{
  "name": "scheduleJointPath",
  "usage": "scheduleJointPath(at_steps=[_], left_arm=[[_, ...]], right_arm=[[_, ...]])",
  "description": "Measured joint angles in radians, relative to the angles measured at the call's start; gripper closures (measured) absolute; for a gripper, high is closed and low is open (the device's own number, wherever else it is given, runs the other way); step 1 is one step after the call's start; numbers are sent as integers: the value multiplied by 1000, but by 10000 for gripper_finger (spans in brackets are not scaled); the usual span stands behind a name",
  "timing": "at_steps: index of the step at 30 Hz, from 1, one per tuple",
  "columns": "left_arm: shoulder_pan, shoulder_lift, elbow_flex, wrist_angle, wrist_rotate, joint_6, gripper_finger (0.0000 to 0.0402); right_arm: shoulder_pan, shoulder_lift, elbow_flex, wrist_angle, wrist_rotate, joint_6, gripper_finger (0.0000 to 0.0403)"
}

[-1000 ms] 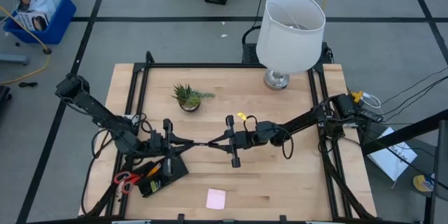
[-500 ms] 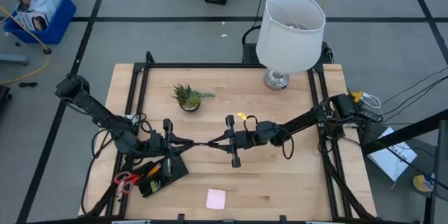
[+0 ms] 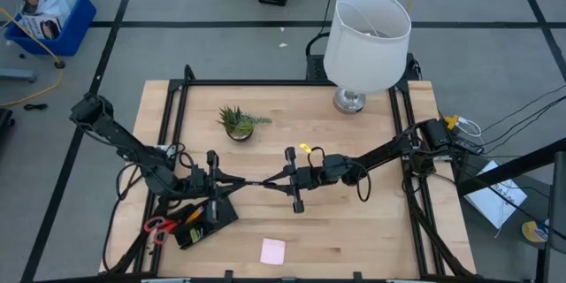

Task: Pick and place office supplies into organizer
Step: Put the pen into the top left section of the desk organizer

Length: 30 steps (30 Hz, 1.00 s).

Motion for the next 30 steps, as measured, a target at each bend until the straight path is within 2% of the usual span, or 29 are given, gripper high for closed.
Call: scheduleJointPath(at_steps=[7, 13, 18, 23, 27, 30], left_arm=[[0, 0, 0, 0, -1, 7, 364], [0, 1, 0, 2, 8, -1, 336], [-1, 1, 0, -4, 27, 3, 365], [0, 1, 0, -4, 33, 2, 366], [2, 0, 0, 5, 40, -2, 346], [1, 0, 0, 7, 43, -4, 347]], right_arm=[[10, 0, 0, -4, 3, -1, 352], [27, -1, 0, -34, 11, 0, 347], [50, -1, 0, -58, 18, 7, 346], [77, -1, 1, -43, 78, -21, 346], [82, -1, 1, -11, 104, -52, 346], [82, -1, 1, -11, 103, -59, 346]])
